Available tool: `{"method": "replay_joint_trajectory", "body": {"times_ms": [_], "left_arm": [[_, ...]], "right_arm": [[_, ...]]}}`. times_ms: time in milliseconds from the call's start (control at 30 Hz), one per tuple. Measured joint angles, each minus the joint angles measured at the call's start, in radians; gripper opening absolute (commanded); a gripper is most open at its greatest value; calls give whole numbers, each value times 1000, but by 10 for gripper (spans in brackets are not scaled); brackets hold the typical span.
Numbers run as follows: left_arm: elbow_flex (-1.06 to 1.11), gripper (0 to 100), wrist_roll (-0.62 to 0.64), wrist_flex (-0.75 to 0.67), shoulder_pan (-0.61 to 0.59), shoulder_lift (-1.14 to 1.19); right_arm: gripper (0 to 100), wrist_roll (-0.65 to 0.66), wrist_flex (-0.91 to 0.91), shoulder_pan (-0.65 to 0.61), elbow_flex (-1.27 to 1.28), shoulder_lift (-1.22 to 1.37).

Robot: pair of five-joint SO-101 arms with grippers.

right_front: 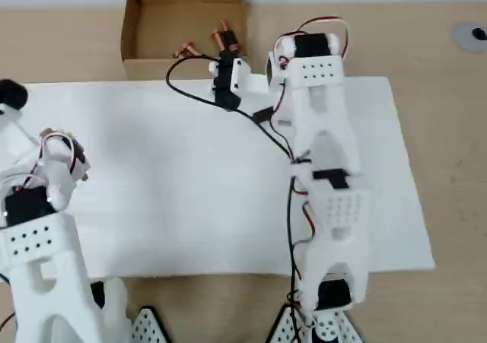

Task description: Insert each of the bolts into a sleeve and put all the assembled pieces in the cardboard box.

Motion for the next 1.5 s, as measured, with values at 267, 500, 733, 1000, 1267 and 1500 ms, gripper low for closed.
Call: {"method": "replay_joint_trajectory", "body": {"times_ms": [267,500,733,1000,1267,1500], "left_arm": [[112,7,0,-80,-5,-95],[187,7,0,-104,37,-176],[216,7,0,-110,80,-184],[216,7,0,-110,86,-184],[216,7,0,-110,86,-184],[216,7,0,-110,86,-184]], "right_arm": [[256,25,20,0,-279,259],[256,49,20,-35,-328,276],[256,55,20,-68,-330,342],[254,55,25,-66,-356,384],[253,55,25,-66,-362,387],[212,8,25,-69,-362,387]]}}
